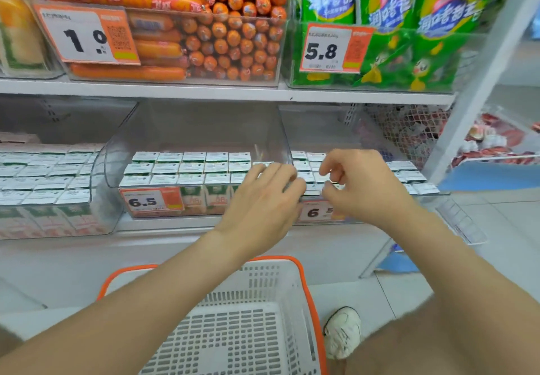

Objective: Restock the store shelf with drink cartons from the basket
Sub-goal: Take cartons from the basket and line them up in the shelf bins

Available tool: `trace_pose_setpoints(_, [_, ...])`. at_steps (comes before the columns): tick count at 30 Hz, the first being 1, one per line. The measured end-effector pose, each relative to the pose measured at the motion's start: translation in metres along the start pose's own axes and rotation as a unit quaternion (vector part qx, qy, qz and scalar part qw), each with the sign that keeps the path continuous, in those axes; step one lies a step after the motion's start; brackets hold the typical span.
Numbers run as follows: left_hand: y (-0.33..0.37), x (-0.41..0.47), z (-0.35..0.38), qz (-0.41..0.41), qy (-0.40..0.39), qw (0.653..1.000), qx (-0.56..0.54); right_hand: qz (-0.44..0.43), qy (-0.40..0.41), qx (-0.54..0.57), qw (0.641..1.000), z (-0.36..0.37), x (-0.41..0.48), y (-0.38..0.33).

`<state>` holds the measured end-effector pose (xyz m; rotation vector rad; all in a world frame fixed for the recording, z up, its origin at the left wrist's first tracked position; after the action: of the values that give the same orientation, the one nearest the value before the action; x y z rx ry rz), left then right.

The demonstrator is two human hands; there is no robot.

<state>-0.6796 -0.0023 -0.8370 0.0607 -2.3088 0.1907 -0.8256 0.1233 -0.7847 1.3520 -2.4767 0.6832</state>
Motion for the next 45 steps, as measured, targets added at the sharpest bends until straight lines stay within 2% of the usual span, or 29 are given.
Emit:
trace_pose_setpoints(3, [0.027,0.02,0.024,0.002,-0.009,1.0,0.002,0.013,-0.07,-0.06,0.996,-0.004,-0.007,0.05])
trace_pose_setpoints(5, [0.037,0.026,0.036,-0.023,-0.033,0.999,0.034,-0.005,-0.084,-0.083,0.993,-0.001,-0.012,0.071])
trace_pose_setpoints(10, [0.042,0.025,0.053,-0.058,-0.083,0.991,0.092,-0.037,-0.037,-0.098,0.994,0.014,-0.017,0.092])
trace_pose_setpoints(16, [0.04,0.024,0.052,-0.022,-0.083,0.987,0.134,-0.069,-0.059,-0.136,0.987,0.024,-0.009,0.097])
trace_pose_setpoints(25, [0.026,0.037,0.055,-0.039,-0.058,0.982,0.175,-0.08,0.015,-0.137,0.987,0.019,0.005,0.093])
trace_pose_setpoints(32, [0.021,0.039,0.071,-0.04,-0.089,0.981,0.167,-0.062,-0.02,-0.159,0.985,0.035,0.02,0.093])
trace_pose_setpoints(35, [0.021,0.033,0.074,-0.036,-0.075,0.987,0.139,-0.031,-0.046,-0.159,0.986,0.034,0.021,0.093])
trace_pose_setpoints(40, [-0.003,0.021,0.051,-0.013,-0.027,0.996,0.087,-0.006,-0.035,-0.089,0.995,0.029,0.018,0.05])
trace_pose_setpoints(45, [-0.047,-0.01,-0.011,-0.035,0.017,0.995,0.088,-0.079,0.022,0.041,0.996,0.039,-0.003,-0.058])
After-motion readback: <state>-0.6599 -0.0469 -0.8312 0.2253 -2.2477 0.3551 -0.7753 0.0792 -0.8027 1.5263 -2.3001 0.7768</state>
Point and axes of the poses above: each hand's wrist, its own x-axis towards the middle knuckle, its own z-axis out of the palm, y = z × x, the point moved 2 cm from there along x, towards the middle knuckle, and after that the axes turned 9 degrees about y, right-handed, at the moved point
